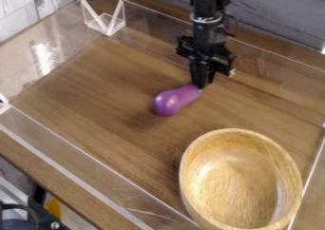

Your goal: Remove the purple eggplant from inside the brown bowl and put it on the table

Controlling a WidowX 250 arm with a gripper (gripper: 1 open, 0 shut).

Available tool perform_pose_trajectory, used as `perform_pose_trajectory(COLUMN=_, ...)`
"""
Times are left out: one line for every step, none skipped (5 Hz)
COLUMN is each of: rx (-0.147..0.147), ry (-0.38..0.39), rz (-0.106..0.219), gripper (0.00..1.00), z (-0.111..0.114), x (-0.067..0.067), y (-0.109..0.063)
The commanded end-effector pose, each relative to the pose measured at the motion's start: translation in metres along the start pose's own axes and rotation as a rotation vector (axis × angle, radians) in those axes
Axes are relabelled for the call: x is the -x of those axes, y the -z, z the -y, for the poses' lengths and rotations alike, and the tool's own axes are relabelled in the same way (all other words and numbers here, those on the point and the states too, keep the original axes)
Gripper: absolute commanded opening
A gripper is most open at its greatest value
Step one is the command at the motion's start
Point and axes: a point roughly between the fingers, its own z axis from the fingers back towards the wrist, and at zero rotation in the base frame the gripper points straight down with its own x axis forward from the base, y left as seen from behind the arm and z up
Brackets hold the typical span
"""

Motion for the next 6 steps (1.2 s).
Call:
perform_pose_trajectory(rx=-0.013, ry=0.061, rz=0.056, gripper=0.00, z=-0.007, x=0.005, y=-0.025)
perform_pose_trajectory(rx=-0.010, ry=0.052, rz=0.060, gripper=0.00, z=-0.020, x=0.008, y=-0.017)
perform_pose_trajectory(rx=-0.008, ry=0.041, rz=0.070, gripper=0.00, z=-0.033, x=0.006, y=-0.013)
perform_pose_trajectory(rx=-0.006, ry=0.043, rz=0.077, gripper=0.00, z=-0.025, x=0.000, y=-0.024)
perform_pose_trajectory(rx=-0.013, ry=0.043, rz=0.092, gripper=0.00, z=-0.020, x=-0.006, y=-0.043)
perform_pose_trajectory(rx=-0.019, ry=-0.004, rz=0.118, gripper=0.00, z=-0.019, x=0.000, y=-0.065)
